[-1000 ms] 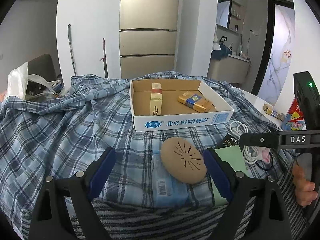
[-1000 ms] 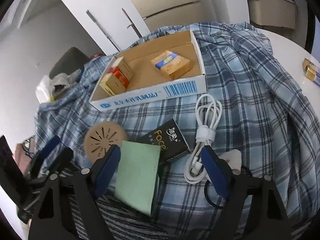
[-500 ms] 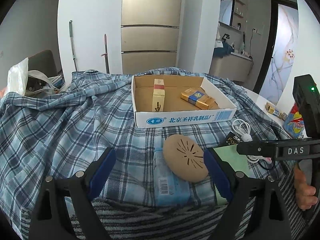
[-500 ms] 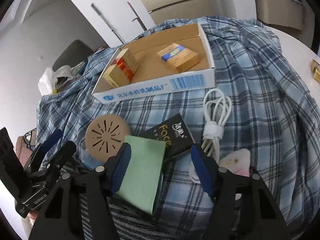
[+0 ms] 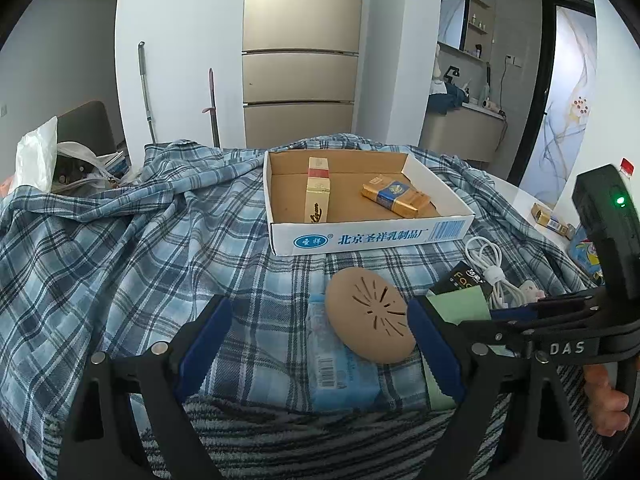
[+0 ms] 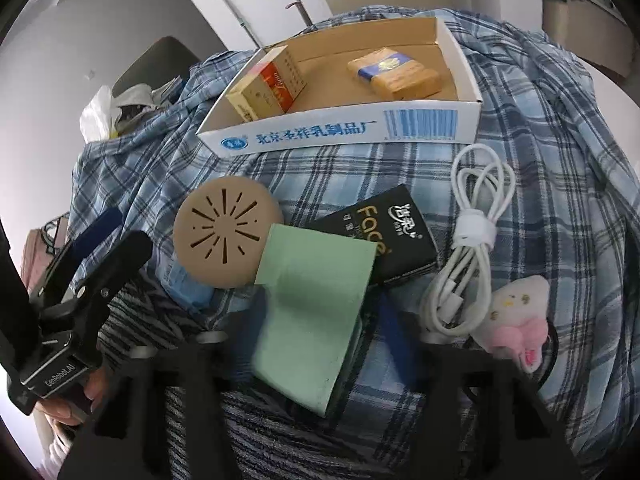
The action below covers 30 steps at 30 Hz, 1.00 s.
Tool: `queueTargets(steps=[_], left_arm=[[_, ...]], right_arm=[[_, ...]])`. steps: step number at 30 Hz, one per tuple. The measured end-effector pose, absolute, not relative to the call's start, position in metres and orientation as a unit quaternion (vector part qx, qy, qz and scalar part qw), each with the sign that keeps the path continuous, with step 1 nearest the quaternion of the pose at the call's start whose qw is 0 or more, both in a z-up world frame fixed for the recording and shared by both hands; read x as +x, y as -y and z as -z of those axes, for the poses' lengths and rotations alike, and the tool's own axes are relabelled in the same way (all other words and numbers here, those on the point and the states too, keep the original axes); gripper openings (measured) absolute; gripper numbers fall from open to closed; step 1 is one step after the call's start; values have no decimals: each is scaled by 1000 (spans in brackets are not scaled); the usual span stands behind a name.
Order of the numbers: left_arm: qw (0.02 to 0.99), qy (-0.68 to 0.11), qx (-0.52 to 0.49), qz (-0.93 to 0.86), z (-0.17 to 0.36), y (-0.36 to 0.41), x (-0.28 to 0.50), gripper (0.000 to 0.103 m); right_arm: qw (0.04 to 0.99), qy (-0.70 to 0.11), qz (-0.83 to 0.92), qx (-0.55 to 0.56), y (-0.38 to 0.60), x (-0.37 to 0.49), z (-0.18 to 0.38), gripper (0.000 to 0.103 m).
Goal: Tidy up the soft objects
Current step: 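Move the right gripper to the green notepad and grasp its edge, then lift the green notepad off the shirt with the right gripper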
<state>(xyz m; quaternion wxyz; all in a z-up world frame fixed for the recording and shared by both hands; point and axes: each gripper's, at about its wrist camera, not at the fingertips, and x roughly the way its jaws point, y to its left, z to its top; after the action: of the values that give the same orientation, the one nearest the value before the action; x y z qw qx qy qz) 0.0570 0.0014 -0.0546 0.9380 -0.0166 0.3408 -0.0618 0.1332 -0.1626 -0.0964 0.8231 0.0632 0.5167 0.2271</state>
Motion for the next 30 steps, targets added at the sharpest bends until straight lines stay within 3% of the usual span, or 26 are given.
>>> queueTargets(steps=[5,8,14,23,30], left_arm=[[938,-341,-16,61,55,-1,57,91],[938,-341,-17,62,55,-1,57,91],[938,-340,-16,63,55,-1,57,91],[938,-340,-16,63,55,-1,56,91],[938,-340,-15,63,55,-1,56,91]], right_arm=[[849,-462,-246,72,173,123,72,9],[869,-424,-242,76,181,116,53,4],[916,-362,-169,39,197,105,23,4],[898,-411,-160,5,180,113,48,5],[865,-441,-230,62,184,116,56,18]])
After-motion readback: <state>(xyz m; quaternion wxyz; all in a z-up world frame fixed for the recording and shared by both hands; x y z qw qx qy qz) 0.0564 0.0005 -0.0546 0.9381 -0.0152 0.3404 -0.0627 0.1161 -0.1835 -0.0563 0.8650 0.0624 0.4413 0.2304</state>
